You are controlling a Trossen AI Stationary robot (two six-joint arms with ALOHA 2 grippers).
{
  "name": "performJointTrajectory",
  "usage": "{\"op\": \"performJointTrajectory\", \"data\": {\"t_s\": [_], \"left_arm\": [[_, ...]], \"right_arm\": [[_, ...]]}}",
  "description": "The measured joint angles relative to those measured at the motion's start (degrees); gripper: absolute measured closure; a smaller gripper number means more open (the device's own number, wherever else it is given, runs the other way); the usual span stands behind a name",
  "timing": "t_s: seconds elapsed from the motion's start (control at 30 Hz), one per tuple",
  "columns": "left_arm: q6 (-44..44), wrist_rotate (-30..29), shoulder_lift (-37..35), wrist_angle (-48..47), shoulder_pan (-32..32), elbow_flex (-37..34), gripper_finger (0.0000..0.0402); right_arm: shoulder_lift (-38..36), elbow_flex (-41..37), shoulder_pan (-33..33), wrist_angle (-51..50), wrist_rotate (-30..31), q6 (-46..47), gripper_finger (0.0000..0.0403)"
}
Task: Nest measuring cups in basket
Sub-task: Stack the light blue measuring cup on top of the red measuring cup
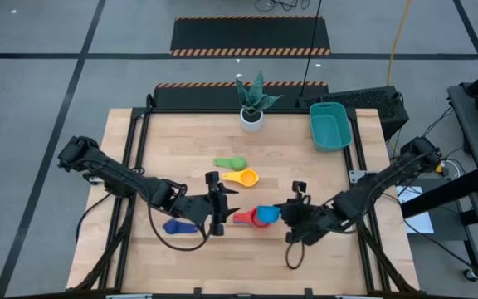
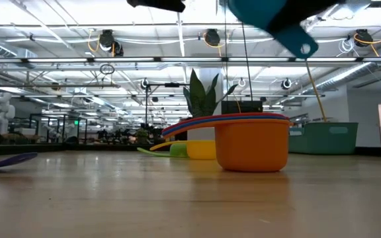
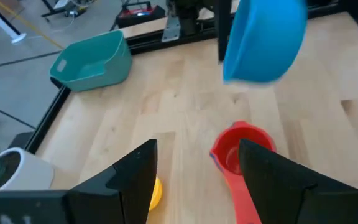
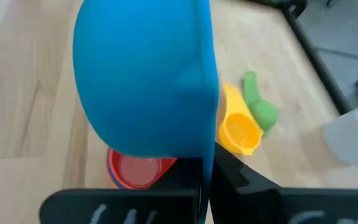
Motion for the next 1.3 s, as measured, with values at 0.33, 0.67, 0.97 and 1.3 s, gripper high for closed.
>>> {"op": "performJointTrajectory", "data": {"t_s": [0.33, 0.67, 0.97, 1.3], "left_arm": [[0.16, -1.75, 0.91, 4.62, -0.02, 0.00, 0.0174], [3.31, 0.71, 0.96, 11.71, -2.44, -0.02, 0.0174], [7.59, 0.71, 1.85, 20.15, -4.78, -0.55, 0.0174], [16.98, 0.71, 8.69, 43.23, -5.67, -3.69, 0.0174]], "right_arm": [[-1.98, 0.00, 4.76, 4.41, 6.65, -3.91, 0.0403], [-2.00, -8.70, 4.63, 40.37, 4.17, -22.68, 0.0403], [-1.99, -20.16, 3.21, 76.70, -3.99, -35.09, 0.0403], [-1.13, -25.97, 0.30, 92.25, -13.85, -33.75, 0.0403]]}}
